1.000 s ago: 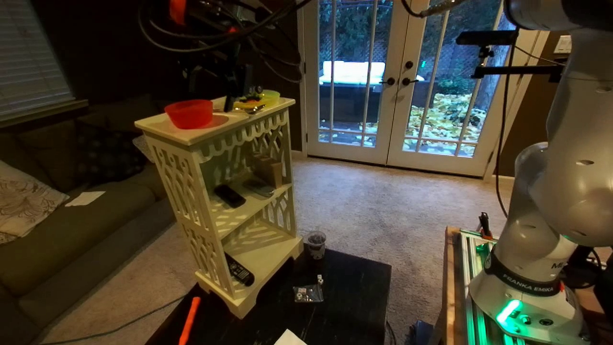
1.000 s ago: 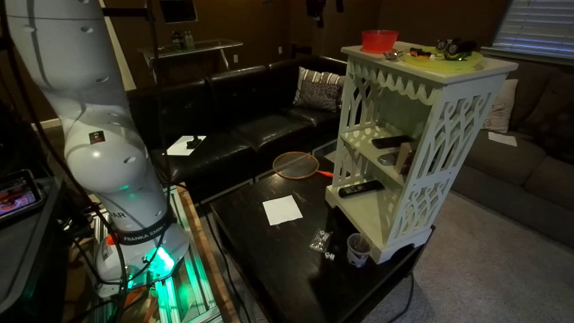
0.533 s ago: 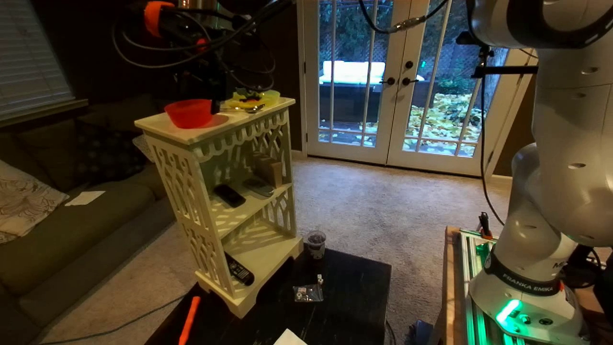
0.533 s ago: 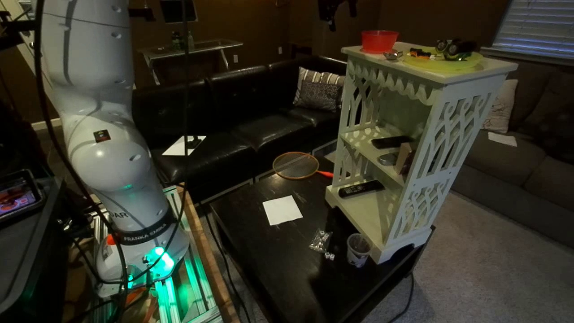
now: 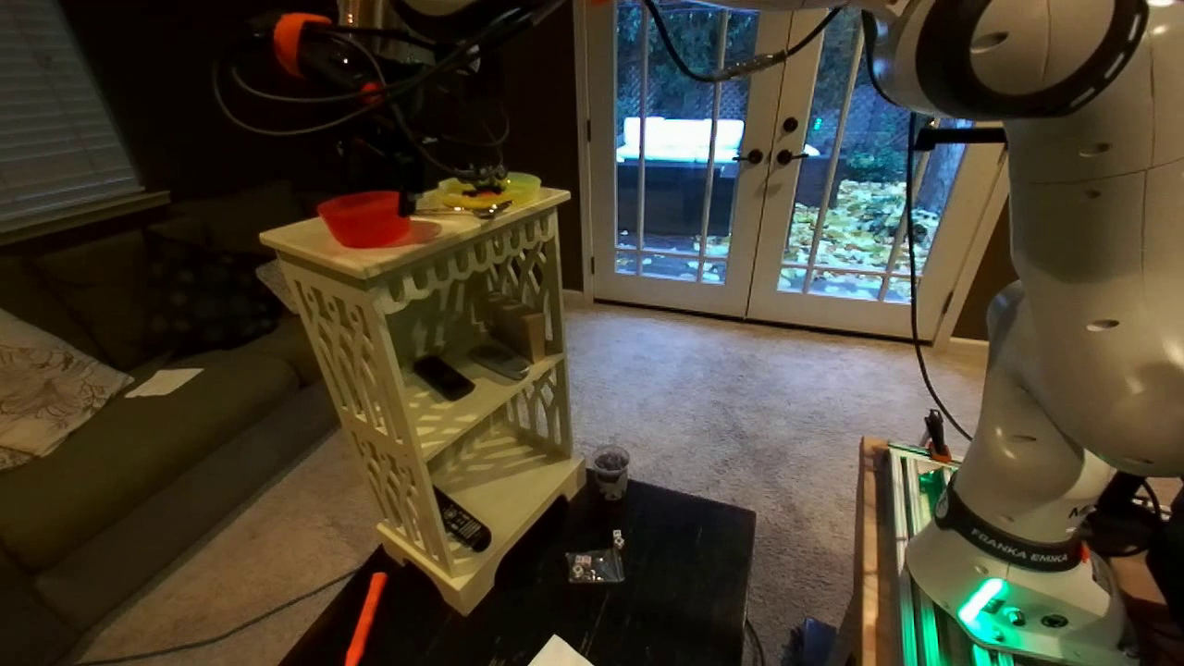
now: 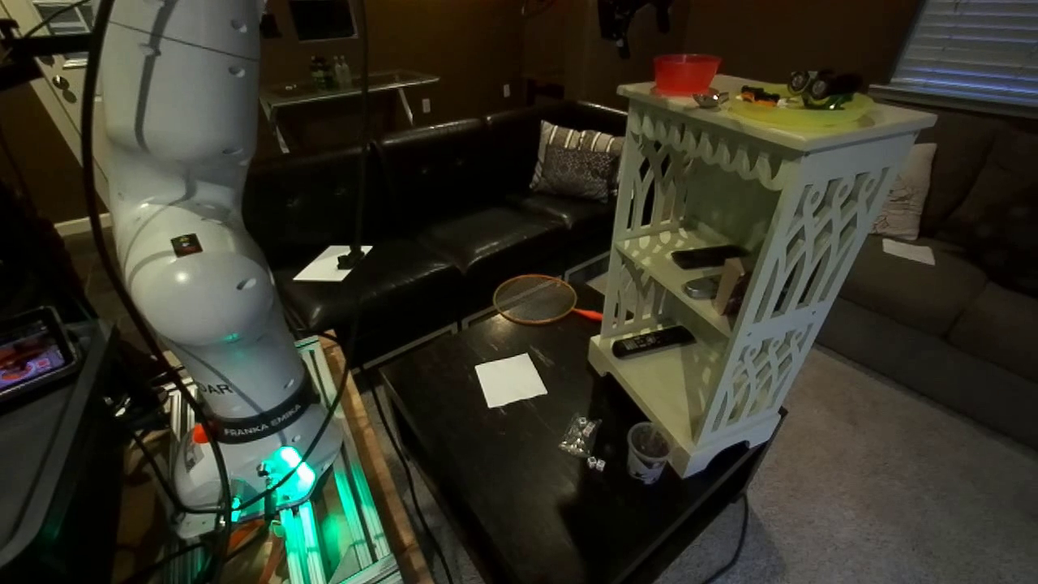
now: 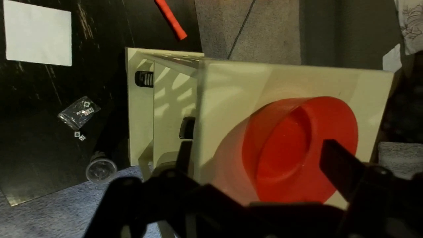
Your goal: Take the red bowl off of the top of the white item and place it on the top shelf
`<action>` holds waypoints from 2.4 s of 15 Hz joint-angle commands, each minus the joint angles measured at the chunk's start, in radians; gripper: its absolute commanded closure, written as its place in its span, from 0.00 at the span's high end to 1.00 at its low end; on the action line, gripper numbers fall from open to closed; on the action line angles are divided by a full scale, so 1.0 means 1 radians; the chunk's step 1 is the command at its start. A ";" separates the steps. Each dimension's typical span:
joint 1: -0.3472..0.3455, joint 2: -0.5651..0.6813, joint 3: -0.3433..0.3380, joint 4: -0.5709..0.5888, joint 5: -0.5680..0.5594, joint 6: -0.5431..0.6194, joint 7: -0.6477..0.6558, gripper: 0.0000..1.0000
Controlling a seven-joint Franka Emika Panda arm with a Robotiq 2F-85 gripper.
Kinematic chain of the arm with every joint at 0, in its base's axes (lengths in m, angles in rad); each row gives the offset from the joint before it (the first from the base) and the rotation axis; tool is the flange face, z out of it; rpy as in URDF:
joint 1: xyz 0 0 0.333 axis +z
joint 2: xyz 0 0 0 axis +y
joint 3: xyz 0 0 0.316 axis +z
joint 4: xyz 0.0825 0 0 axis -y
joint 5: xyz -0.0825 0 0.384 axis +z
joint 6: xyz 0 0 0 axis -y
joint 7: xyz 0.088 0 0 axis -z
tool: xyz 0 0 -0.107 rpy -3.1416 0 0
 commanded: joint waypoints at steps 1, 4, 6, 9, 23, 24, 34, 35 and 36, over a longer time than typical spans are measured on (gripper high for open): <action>0.020 0.052 -0.024 0.092 -0.050 -0.034 0.075 0.89; 0.027 0.065 -0.034 0.110 -0.075 -0.049 0.107 0.85; 0.029 0.077 -0.037 0.119 -0.092 -0.052 0.123 0.84; 0.033 0.089 -0.036 0.123 -0.106 -0.063 0.139 0.82; 0.047 0.121 -0.048 0.137 -0.150 -0.052 0.168 0.12; 0.047 0.119 -0.048 0.138 -0.150 -0.052 0.168 0.05; 0.041 0.018 -0.017 0.079 -0.122 -0.001 0.085 0.01; 0.038 -0.012 -0.008 0.057 -0.120 0.020 0.053 0.01; 0.025 -0.062 0.014 0.014 -0.085 0.050 0.001 0.01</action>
